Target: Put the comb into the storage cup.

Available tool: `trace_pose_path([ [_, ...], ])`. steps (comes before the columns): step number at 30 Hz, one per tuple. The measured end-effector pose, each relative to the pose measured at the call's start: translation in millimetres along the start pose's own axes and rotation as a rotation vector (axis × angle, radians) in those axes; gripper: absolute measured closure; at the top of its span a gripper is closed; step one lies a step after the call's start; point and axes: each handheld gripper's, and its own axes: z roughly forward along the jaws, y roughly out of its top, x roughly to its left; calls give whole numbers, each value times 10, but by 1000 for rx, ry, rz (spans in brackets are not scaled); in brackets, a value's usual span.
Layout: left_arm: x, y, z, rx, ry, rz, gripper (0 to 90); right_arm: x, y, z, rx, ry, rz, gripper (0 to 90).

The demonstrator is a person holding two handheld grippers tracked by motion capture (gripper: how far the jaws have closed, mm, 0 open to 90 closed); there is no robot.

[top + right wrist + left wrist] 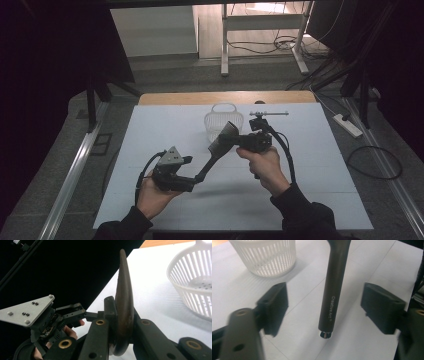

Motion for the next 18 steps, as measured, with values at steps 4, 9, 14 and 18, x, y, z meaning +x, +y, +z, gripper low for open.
trace_pose_path([
  [4, 40, -15, -12, 5, -21, -32, 142, -6, 11, -20, -9, 5, -5, 858],
  [9, 66, -28, -33, 24, -17, -54, 113, -17, 25, -53, -20, 5, -21, 857],
  [14, 69, -43, -77, 27, -18, -59, 82, -39, 43, -85, -27, 0, -29, 857],
  [18, 62, -59, -112, 39, 5, -49, 63, -53, 65, -112, -36, -2, -26, 857],
])
